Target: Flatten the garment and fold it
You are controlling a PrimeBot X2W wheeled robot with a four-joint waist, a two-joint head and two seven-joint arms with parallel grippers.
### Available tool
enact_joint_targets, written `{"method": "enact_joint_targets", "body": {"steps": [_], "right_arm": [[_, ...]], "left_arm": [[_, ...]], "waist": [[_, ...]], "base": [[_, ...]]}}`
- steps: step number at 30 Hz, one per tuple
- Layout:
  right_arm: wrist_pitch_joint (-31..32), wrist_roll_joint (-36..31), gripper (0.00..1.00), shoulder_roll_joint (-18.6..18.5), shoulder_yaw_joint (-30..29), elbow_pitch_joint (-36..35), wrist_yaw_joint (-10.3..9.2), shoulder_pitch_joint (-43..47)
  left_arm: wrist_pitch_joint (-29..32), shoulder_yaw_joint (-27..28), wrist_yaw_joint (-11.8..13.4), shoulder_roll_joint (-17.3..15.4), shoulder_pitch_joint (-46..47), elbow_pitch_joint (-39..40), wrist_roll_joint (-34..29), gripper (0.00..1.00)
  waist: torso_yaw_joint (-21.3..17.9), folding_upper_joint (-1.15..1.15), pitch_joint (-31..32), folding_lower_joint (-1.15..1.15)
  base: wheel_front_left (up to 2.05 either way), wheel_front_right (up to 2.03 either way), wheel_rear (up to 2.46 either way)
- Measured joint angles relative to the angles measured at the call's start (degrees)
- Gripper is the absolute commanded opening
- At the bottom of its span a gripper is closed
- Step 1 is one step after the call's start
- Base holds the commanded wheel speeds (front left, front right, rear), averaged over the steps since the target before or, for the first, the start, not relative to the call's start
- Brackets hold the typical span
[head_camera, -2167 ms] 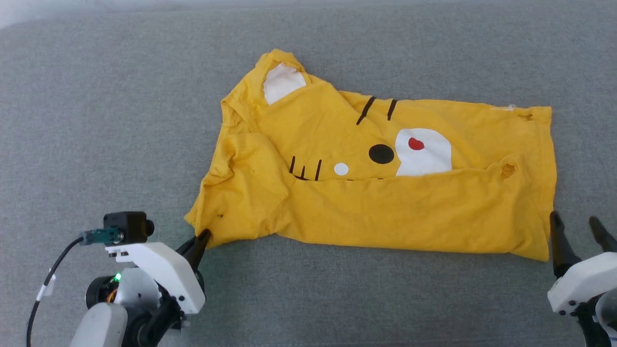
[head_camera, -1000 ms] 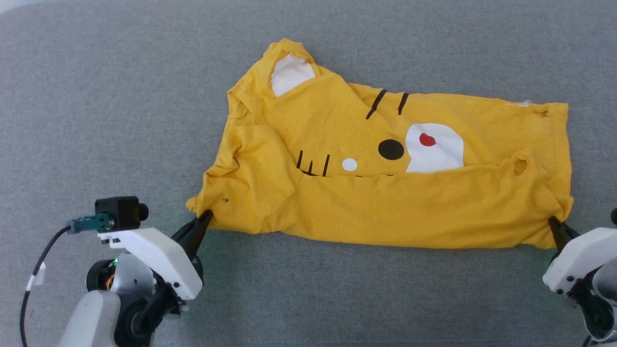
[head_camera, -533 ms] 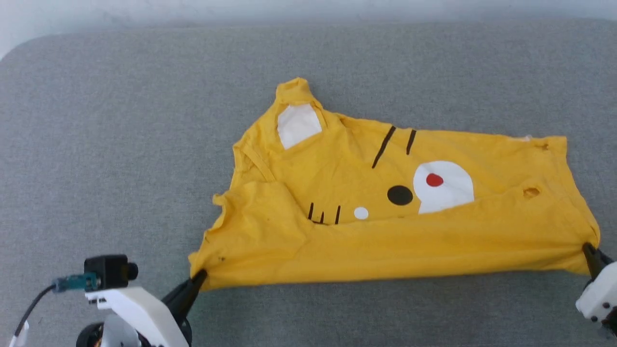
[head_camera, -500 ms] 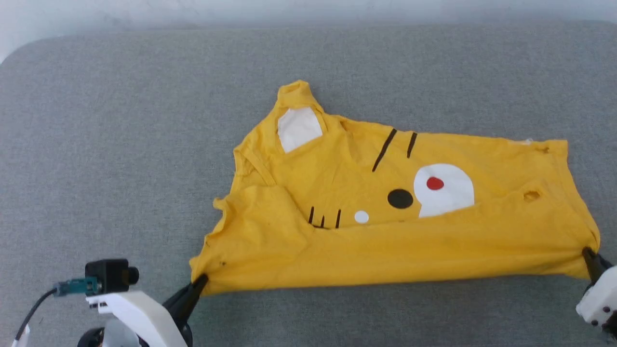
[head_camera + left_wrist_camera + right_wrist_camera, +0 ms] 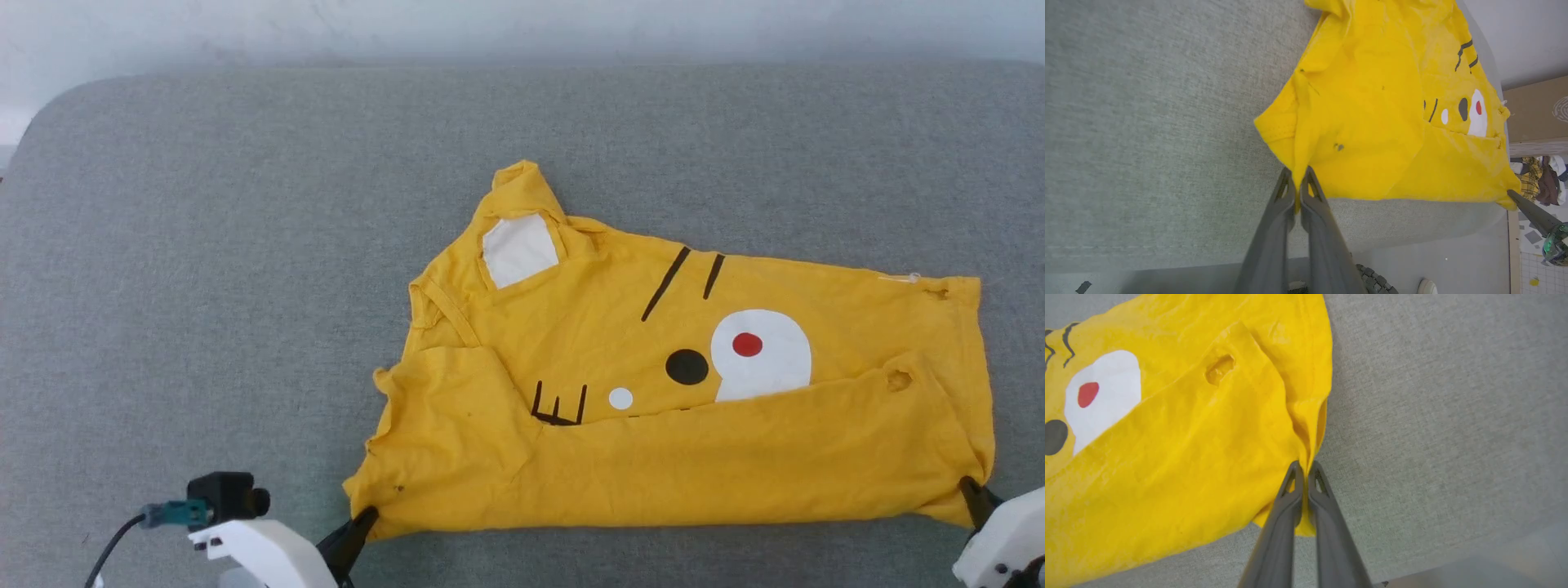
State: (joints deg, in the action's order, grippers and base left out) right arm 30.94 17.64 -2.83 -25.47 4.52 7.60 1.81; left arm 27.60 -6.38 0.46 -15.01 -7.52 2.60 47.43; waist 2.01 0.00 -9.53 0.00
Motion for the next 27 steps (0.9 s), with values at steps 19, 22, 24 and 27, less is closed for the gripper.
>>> {"method": "enact_joint_targets", "body": {"steps": [19, 22, 24, 27], "right_arm": [[-8.4, -0.1, 1.0, 0.0, -0.3, -8.1, -0.01, -2.1], [-14.8, -0.7, 1.0, -0.2, 1.2, -11.8, -0.02, -3.2], [-19.2, -1.9, 1.0, -0.1, 2.9, -13.1, -0.01, -3.5], [-25.1, -3.8, 1.0, -0.1, 4.7, -13.3, -0.01, -3.6]], "left_arm": [[-12.1, 4.6, -1.1, -1.4, 4.3, -0.2, -3.7, 1.0], [-21.8, 6.1, -0.3, -0.8, 4.6, 3.3, -9.0, 1.0], [-28.7, 6.4, -0.3, 0.7, 5.5, 4.7, -11.9, 1.0], [-37.7, 5.6, -0.3, 2.8, 6.9, 5.0, -16.4, 1.0]], "waist": [[-1.3, 0.0, -0.6, 0.0], [-1.3, 0.0, -1.2, 0.01], [-1.2, 0.0, -1.5, 0.0], [-1.0, 0.0, -1.9, 0.01]], "base": [[0.0, 0.0, 0.0], [0.0, 0.0, 0.0], [0.0, 0.0, 0.0], [0.0, 0.0, 0.0]]}}
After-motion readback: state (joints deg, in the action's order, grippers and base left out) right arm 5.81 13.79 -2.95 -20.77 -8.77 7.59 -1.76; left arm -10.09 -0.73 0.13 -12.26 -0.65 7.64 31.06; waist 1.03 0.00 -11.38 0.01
